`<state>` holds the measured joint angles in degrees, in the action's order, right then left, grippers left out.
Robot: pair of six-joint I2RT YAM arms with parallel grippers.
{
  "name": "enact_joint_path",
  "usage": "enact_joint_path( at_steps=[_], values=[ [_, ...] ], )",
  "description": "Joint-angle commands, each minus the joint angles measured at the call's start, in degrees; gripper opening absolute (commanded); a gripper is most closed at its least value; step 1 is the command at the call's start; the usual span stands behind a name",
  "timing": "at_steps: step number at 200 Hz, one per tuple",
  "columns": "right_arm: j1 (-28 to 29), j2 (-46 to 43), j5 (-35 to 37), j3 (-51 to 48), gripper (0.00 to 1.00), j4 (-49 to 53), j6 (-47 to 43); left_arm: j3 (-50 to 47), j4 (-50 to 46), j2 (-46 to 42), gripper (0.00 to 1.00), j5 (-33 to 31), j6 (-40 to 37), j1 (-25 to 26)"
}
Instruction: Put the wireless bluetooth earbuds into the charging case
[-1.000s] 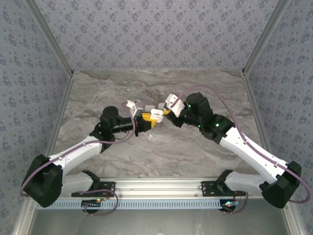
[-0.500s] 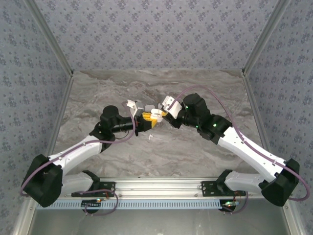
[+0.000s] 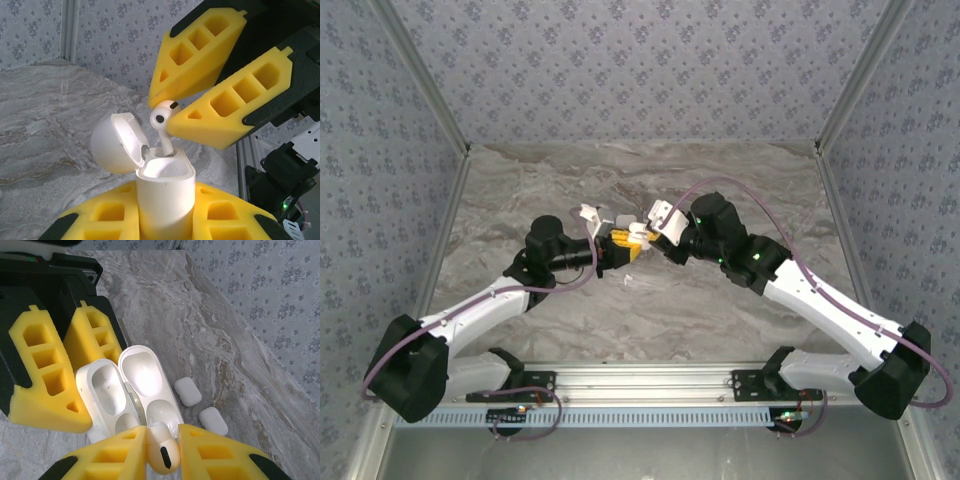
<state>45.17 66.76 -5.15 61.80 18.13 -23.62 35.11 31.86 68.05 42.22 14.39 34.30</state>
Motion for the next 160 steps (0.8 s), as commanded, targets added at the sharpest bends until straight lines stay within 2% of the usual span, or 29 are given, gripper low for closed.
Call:
enact_joint_path(
  at_steps=[1, 33, 81, 98, 131, 143, 160],
  values=[
    [0.53, 0.39, -0.94, 0.79, 0.24, 1.55, -0.91, 2.32, 1.54, 0.15, 0.00, 0.74, -1.08, 0.56],
    [0.45, 0.39, -3.57, 1.18, 0.25, 2.43, -0.23, 2.20, 1.80, 0.12, 0.00, 0.73, -1.09, 0.58],
    [-2.07, 0.90, -14.17, 5.76, 0.33, 6.23, 3.60, 1.76, 2.61, -0.20, 0.00, 0.68, -1.12, 0.65],
    [-3.65, 0.66, -16.09, 8.79, 0.42, 7.52, 5.43, 1.62, 2.94, -0.37, 0.00, 0.50, -1.12, 0.63],
    [-6.76, -1.40, -15.13, 10.55, 0.58, 6.94, 10.81, 0.46, 3.66, -1.30, 0.00, -1.51, -1.45, 0.63],
    [-8.72, -2.13, -16.72, 10.18, 0.62, 6.27, 13.65, -0.21, 3.54, -2.08, 0.00, -3.59, -1.94, 0.60],
    [-11.61, -2.68, -16.75, 8.45, 0.66, 4.76, 18.33, -1.79, 2.88, -3.98, 0.00, -9.69, -2.90, 0.66]
  ],
)
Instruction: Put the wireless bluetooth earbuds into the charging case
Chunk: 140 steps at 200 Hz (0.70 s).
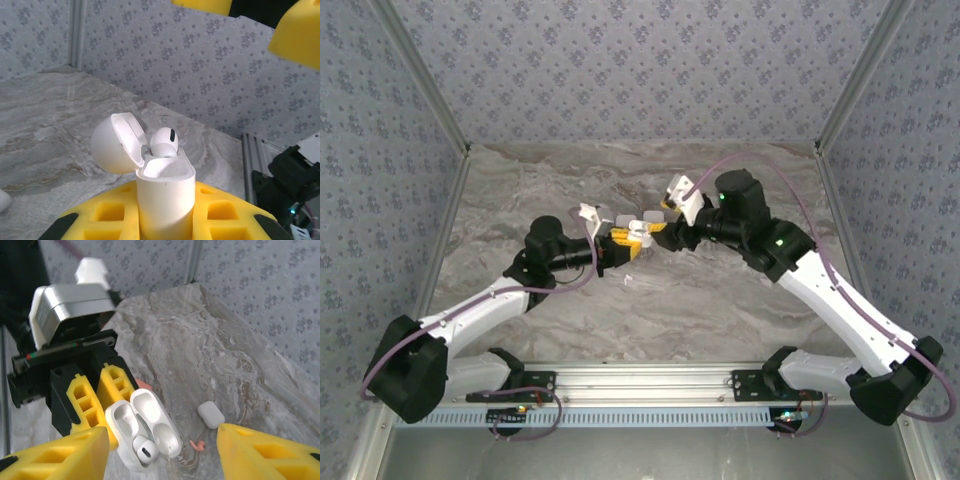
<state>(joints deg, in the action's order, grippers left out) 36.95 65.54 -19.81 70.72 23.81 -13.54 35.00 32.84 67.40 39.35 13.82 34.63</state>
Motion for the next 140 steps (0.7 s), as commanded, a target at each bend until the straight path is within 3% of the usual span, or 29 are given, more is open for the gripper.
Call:
enact_joint_path(
  at_steps=[1, 34, 58, 97, 140],
  values=[
    [-3.47, -1.42, -2.12, -0.57, 0.65, -0.99, 8.52, -1.82, 1.93, -3.45, 0.00, -7.40, -2.36, 0.34],
    [-7.60, 0.85, -0.53, -7.60, 0.65, -3.40, 17.94, -6.20, -0.14, -9.38, 0.00, -25.05, -3.27, 0.29],
    [-7.12, 5.14, -1.05, -12.14, 0.64, -6.04, 22.02, -7.38, -4.29, -13.60, 0.00, -32.85, -4.05, 0.26],
    [-2.79, 15.33, -1.74, -14.91, 0.61, -10.32, 23.56, -8.17, -8.73, -17.92, 0.00, -40.05, -4.69, -0.07],
    [0.82, 27.32, -3.29, -12.73, 0.58, -14.93, 20.74, -8.37, -10.43, -19.60, 0.00, -41.02, -4.16, -0.91]
  ],
)
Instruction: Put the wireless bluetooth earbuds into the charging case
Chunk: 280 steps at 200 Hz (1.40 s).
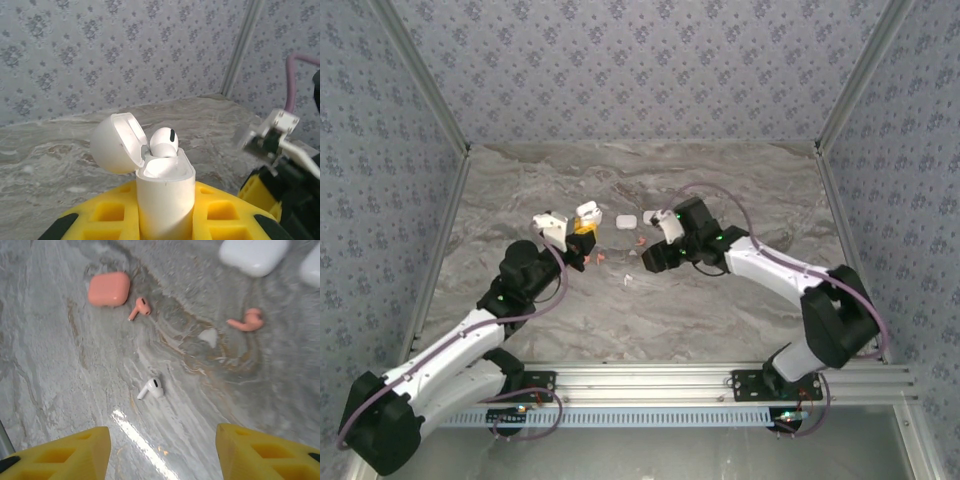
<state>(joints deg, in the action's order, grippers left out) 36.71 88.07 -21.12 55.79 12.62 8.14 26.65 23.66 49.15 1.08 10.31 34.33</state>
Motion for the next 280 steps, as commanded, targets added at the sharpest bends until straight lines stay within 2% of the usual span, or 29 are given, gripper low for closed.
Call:
enact_joint_path(
  at_steps=[1, 35, 121, 156, 188, 280],
  values=[
    [1.07, 5.02, -2.07, 2.29, 0.58, -3.79, -0.98, -0.07, -1.30, -1.38, 0.00, -2.75, -0.64, -0.59],
    [1.84, 13.26, -6.53, 5.79, 0.53, -5.90, -1.61, 0.15, -2.29, -1.75, 0.00, -2.05, -0.42, -1.09],
    [5.81, 24.96, -4.15, 14.79, 0.49, -1.66, -5.49, 0.02, -2.21, -1.89, 0.00, -0.60, -0.06, -1.80],
    [6.28, 26.19, -2.92, 15.34, 0.47, 1.18, -7.03, -0.02, -2.28, -2.04, 0.00, -0.23, 0.09, -1.86],
    [6.36, 25.87, -2.41, 14.65, 0.42, 3.40, -8.13, -0.02, -2.29, -2.04, 0.00, -0.11, 0.22, -1.90],
    [6.71, 24.17, -0.76, 10.79, 0.35, 5.09, -9.28, -0.02, -2.13, -1.56, 0.00, 0.14, 0.42, -2.03]
  ],
)
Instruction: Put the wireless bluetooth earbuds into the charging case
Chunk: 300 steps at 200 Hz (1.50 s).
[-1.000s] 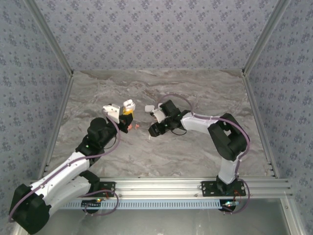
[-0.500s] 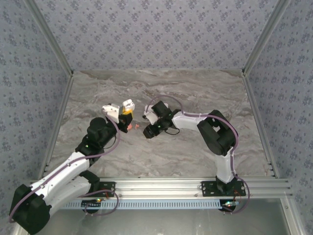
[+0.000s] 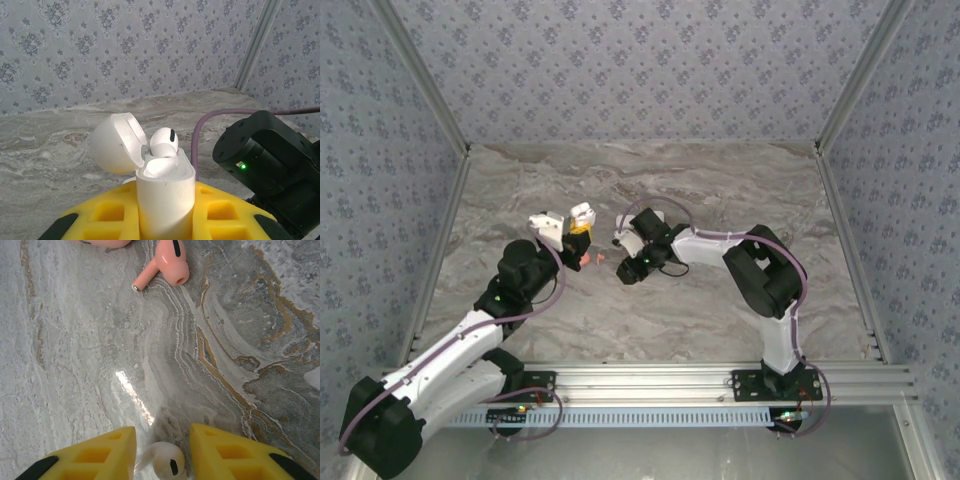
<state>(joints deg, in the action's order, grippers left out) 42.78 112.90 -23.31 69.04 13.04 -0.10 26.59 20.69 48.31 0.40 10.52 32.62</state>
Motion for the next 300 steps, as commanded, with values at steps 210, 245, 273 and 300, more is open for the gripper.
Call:
enact_joint_path(
  at_steps=[210, 245, 273, 300],
  values=[
    [-0.22, -25.12, 13.68, -8.14, 0.19, 3.05, -1.83, 1.08, 5.32, 3.61, 0.00, 9.65, 1.01, -0.35],
    [-0.82, -37.70, 18.91, -8.65, 0.20, 1.87, -2.78, 3.09, 9.11, 8.58, 0.00, 18.73, 1.00, 0.46],
    [-0.72, -44.57, 20.23, -7.98, 0.20, -0.55, -3.78, 5.06, 10.88, 12.32, 0.00, 23.83, -0.44, 2.36],
    [0.29, -47.06, 19.97, -7.14, 0.20, -2.20, -4.21, 6.86, 11.43, 14.97, 0.00, 27.28, -1.63, 4.17]
  ],
)
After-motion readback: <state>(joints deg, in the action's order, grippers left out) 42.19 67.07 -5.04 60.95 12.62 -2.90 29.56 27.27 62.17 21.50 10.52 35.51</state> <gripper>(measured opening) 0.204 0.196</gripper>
